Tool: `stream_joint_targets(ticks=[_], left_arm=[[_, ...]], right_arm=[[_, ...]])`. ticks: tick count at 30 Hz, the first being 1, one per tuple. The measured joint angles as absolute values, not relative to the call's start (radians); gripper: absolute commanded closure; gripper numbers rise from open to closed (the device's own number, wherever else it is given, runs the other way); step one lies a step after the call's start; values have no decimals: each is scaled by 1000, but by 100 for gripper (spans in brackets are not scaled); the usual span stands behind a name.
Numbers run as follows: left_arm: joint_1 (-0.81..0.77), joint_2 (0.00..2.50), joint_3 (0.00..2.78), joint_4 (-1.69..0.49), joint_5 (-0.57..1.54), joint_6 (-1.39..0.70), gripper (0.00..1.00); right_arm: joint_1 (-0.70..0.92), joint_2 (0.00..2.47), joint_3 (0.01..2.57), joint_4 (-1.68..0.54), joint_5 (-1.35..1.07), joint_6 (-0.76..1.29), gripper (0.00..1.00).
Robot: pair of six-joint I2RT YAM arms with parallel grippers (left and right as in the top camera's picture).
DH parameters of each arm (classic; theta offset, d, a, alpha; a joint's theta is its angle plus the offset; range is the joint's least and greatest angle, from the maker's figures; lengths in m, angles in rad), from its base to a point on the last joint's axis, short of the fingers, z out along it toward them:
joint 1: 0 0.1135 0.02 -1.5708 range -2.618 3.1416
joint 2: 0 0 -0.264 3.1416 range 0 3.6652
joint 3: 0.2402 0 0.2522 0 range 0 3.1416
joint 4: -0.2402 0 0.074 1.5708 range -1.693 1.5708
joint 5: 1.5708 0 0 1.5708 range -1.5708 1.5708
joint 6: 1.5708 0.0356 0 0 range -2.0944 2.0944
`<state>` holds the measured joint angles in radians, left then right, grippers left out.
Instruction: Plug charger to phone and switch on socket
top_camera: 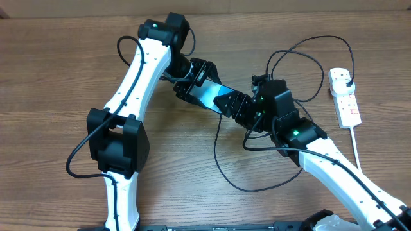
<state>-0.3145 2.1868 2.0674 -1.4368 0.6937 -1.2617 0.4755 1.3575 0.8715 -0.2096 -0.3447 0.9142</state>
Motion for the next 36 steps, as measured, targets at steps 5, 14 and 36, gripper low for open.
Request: stream_joint_targets(ticks=[5, 14, 36], left_arm=[[-341, 2187, 2067, -1441, 686, -1261, 27], [-379, 2187, 2067, -1447, 675, -1254, 27], [-380, 2187, 2067, -1459, 672, -1254, 26]], right_arm=[[488, 1377, 871, -197, -308, 932, 49], [488, 1394, 871, -194, -289, 940, 65], [488, 1394, 871, -198, -281, 916, 86]])
